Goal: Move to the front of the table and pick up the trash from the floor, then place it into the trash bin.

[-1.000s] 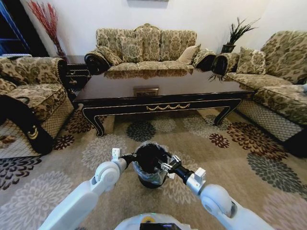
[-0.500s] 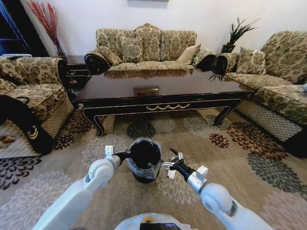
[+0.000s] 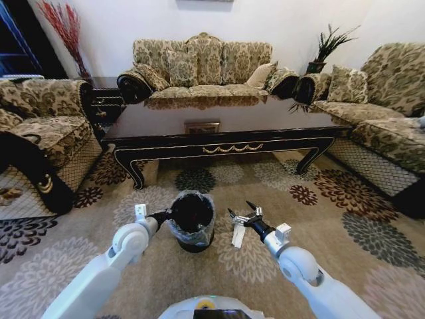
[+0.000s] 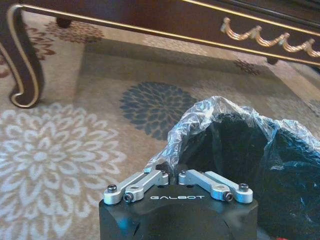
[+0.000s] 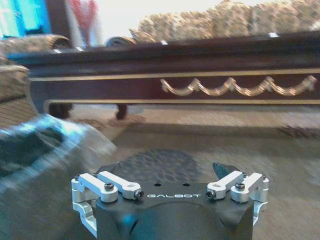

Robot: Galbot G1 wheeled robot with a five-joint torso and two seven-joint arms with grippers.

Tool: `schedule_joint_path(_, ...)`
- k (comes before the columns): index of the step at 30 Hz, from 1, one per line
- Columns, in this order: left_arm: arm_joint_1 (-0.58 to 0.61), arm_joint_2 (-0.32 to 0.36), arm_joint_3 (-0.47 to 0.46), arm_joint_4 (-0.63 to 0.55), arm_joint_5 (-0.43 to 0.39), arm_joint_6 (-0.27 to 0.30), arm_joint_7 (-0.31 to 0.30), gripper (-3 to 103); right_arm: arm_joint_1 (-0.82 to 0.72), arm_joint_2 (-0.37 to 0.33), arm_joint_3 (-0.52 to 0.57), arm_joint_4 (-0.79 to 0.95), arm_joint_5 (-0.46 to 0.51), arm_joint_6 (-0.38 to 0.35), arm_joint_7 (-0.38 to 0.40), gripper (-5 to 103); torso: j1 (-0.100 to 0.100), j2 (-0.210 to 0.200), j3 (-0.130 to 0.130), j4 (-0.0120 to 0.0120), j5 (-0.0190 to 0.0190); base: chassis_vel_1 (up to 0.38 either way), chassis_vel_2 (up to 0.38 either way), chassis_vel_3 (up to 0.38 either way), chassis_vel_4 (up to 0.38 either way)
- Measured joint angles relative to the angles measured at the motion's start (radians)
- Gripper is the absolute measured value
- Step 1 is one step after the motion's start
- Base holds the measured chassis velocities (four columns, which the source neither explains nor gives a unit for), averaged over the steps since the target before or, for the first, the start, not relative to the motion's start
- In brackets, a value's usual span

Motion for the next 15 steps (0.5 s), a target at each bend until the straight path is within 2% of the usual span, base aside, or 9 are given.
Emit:
schedule_joint_path(8,0.081,0.000,-0.113,0.006,-0.010,-0.015,0.047,4,0.085,0.046,-0.034,-0.192,-0.026,0.021,0.004,100,0.000,0.000,0.000,0.0005,0.0000,0.000,0.000,0.000,0.000)
schedule_joint_path(15,0.067,-0.001,-0.119,0.025,-0.021,-0.022,0.053,4,0.093,0.083,-0.030,-0.313,-0.065,0.035,0.008,100,0.000,0.000,0.000,0.0000,-0.0001,0.000,0.000,0.000,0.000)
